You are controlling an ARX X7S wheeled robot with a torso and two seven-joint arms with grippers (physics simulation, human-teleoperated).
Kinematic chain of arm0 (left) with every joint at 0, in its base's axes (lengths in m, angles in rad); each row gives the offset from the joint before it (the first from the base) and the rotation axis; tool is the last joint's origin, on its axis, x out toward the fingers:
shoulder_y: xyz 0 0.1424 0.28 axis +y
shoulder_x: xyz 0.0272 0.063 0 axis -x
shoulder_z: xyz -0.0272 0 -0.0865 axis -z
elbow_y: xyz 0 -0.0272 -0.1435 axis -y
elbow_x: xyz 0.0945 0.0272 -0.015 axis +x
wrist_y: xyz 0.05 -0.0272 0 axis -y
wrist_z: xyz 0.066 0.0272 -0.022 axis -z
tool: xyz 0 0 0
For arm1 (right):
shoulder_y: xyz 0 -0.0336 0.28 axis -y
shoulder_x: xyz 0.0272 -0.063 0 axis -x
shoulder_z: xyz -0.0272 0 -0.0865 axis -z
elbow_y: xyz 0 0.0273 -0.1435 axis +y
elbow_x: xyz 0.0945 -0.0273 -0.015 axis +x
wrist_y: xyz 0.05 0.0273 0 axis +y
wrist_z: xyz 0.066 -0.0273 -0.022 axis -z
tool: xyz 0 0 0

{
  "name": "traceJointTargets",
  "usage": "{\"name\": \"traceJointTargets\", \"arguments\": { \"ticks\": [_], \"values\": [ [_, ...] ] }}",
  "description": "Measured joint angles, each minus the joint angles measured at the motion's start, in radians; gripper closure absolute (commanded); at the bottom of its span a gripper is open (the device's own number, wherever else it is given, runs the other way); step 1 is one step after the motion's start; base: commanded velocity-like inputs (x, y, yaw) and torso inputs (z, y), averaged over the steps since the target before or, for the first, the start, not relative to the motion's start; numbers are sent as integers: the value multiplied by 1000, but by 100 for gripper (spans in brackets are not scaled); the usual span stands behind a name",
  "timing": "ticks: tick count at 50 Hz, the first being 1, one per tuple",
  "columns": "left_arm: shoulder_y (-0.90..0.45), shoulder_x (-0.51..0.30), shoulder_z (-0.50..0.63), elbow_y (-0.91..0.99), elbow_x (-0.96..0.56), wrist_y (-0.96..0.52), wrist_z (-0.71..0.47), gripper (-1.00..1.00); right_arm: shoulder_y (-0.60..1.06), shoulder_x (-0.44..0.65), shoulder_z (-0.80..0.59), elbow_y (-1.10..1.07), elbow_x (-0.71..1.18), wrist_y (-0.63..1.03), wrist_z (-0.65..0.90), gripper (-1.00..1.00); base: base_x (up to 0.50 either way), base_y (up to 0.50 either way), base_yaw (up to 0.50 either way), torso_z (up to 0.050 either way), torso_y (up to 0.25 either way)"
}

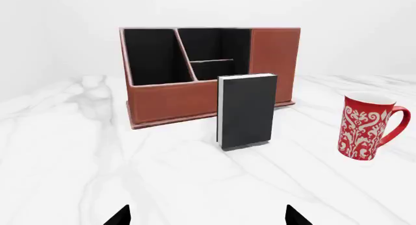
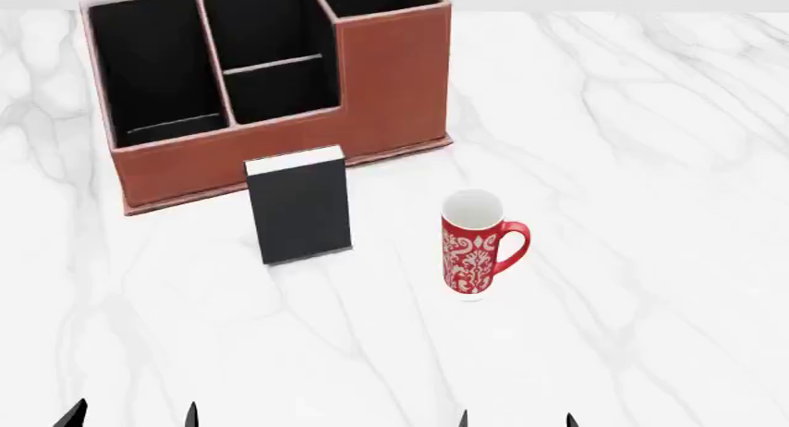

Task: Pick up the book and place it in the front compartment of the caddy.

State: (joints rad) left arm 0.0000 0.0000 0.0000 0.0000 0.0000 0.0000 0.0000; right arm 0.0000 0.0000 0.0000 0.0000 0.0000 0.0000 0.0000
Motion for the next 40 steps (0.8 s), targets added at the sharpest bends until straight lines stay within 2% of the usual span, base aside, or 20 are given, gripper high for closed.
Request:
{"name": "traceJointTargets", "arguments": {
  "ticks": [21,27,40],
  "values": [
    [-27,-49,44,24,-3,-33,-44,-100,16,41,-68,-16,-7,36,61,-100,0,0,0,0,0],
    [-61,-62,53,103,0,-88,-59,-100,21,56,-84,-99,-7,91,78,-100,0,0,0,0,0],
    [-104,-87,37,399,-35,-257,-93,-100,45,93,-92,-412,10,263,104,-100,0,0,0,0,0]
  ]
}}
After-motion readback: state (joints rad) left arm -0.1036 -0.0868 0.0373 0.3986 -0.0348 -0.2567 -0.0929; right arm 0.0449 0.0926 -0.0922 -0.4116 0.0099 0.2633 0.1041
